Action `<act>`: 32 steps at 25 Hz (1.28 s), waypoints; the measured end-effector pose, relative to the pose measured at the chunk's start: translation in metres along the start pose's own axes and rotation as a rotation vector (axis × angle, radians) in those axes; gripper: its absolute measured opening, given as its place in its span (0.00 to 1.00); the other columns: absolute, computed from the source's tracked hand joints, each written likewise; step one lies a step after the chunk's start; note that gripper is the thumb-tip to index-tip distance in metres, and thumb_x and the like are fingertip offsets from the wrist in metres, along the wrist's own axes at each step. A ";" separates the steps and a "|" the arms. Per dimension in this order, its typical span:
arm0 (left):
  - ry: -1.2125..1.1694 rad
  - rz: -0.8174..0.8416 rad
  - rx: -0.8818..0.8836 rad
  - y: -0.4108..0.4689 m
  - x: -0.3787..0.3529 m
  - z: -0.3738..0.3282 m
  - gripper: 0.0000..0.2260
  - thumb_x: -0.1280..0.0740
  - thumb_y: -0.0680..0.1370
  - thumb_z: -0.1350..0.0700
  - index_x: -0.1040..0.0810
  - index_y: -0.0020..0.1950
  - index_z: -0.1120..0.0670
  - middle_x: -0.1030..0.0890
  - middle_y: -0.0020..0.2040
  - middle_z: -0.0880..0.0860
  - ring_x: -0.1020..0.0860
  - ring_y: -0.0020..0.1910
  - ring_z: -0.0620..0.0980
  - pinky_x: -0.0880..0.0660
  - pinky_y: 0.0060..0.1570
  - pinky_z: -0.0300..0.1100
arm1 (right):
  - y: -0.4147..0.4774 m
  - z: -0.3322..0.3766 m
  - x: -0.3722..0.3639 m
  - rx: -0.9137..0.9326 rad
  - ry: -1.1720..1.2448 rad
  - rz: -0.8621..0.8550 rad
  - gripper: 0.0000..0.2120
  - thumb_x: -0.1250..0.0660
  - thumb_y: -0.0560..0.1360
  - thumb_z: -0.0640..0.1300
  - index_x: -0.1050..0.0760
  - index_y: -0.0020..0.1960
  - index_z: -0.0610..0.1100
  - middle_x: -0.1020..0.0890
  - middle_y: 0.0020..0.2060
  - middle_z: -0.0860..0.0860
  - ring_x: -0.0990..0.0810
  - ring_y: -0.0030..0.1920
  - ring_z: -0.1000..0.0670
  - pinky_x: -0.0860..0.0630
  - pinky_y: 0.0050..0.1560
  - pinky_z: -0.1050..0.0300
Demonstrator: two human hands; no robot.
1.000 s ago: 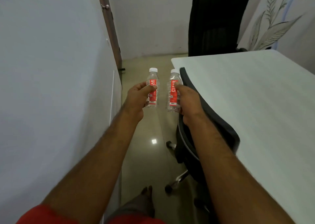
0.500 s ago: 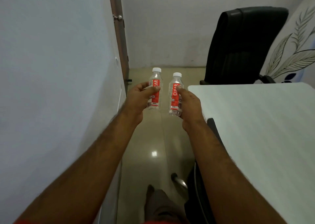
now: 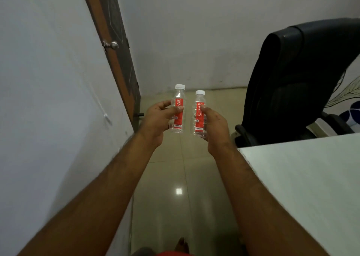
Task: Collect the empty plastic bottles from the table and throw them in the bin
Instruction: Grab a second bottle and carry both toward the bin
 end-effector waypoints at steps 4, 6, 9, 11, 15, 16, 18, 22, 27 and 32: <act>-0.026 -0.016 0.004 0.099 -0.018 -0.024 0.09 0.33 0.78 0.55 0.20 0.57 0.55 0.16 0.51 0.54 0.18 0.53 0.53 0.20 0.50 0.48 | 0.101 0.030 -0.009 0.016 -0.026 -0.011 0.08 0.35 0.80 0.49 0.21 0.49 0.46 0.18 0.38 0.51 0.19 0.36 0.53 0.22 0.32 0.62; -0.025 0.017 0.002 0.154 -0.035 -0.031 0.09 0.33 0.78 0.56 0.20 0.57 0.55 0.17 0.50 0.53 0.18 0.51 0.52 0.21 0.47 0.46 | 0.153 0.040 -0.010 0.030 -0.022 -0.031 0.08 0.34 0.79 0.49 0.21 0.48 0.45 0.18 0.37 0.51 0.20 0.35 0.53 0.23 0.31 0.63; -0.011 0.084 -0.006 0.256 -0.059 -0.040 0.13 0.29 0.76 0.55 0.20 0.60 0.55 0.16 0.52 0.54 0.17 0.49 0.52 0.21 0.43 0.44 | 0.248 0.057 -0.017 0.050 0.020 -0.080 0.09 0.33 0.79 0.48 0.20 0.50 0.42 0.18 0.39 0.47 0.20 0.36 0.50 0.22 0.33 0.61; -0.009 0.115 0.003 0.328 -0.071 -0.049 0.14 0.28 0.75 0.55 0.20 0.60 0.56 0.16 0.51 0.54 0.17 0.47 0.51 0.21 0.39 0.42 | 0.315 0.071 -0.026 0.048 0.029 -0.112 0.11 0.32 0.78 0.48 0.20 0.52 0.41 0.18 0.40 0.45 0.20 0.37 0.49 0.23 0.33 0.60; 0.034 0.219 0.001 0.466 -0.104 -0.075 0.15 0.31 0.78 0.54 0.21 0.63 0.56 0.16 0.50 0.52 0.18 0.44 0.47 0.22 0.35 0.38 | 0.432 0.107 -0.038 0.057 0.038 -0.194 0.08 0.31 0.77 0.49 0.21 0.47 0.44 0.19 0.37 0.49 0.21 0.34 0.51 0.24 0.32 0.61; 0.042 0.258 0.006 0.505 -0.121 -0.086 0.14 0.31 0.78 0.54 0.21 0.63 0.56 0.16 0.49 0.51 0.18 0.43 0.45 0.22 0.35 0.37 | 0.466 0.120 -0.038 0.067 0.060 -0.231 0.07 0.31 0.77 0.49 0.21 0.47 0.45 0.19 0.36 0.49 0.21 0.34 0.52 0.24 0.33 0.61; 0.078 0.322 0.013 0.565 -0.152 -0.100 0.12 0.33 0.79 0.55 0.20 0.61 0.56 0.16 0.45 0.48 0.18 0.39 0.42 0.22 0.35 0.36 | 0.521 0.138 -0.029 0.075 0.080 -0.290 0.07 0.31 0.77 0.48 0.20 0.49 0.44 0.18 0.36 0.50 0.21 0.33 0.53 0.24 0.34 0.60; 0.111 0.428 0.036 0.665 -0.222 -0.116 0.10 0.32 0.78 0.60 0.19 0.59 0.56 0.17 0.38 0.46 0.19 0.31 0.39 0.24 0.30 0.35 | 0.623 0.174 -0.002 0.105 0.141 -0.382 0.06 0.32 0.77 0.46 0.21 0.45 0.44 0.20 0.32 0.51 0.23 0.29 0.55 0.26 0.28 0.65; 0.135 0.420 0.076 0.815 -0.324 -0.118 0.07 0.33 0.76 0.61 0.19 0.50 0.52 0.19 0.40 0.49 0.21 0.36 0.45 0.24 0.33 0.39 | 0.791 0.219 0.055 0.167 0.171 -0.489 0.06 0.31 0.76 0.45 0.22 0.42 0.44 0.20 0.32 0.50 0.22 0.28 0.53 0.26 0.28 0.64; 0.166 0.450 0.125 0.942 -0.443 -0.131 0.06 0.34 0.75 0.60 0.19 0.47 0.51 0.19 0.39 0.50 0.21 0.39 0.49 0.23 0.41 0.44 | 0.935 0.270 0.120 0.127 0.174 -0.538 0.07 0.33 0.76 0.45 0.21 0.46 0.42 0.19 0.36 0.47 0.21 0.32 0.50 0.25 0.30 0.62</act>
Point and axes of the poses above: each hand's wrist, its own y-axis towards the middle knuckle, its own x-axis out of the back of the hand, z = x × y, the point moved 10 cm from there along y, towards the middle knuckle
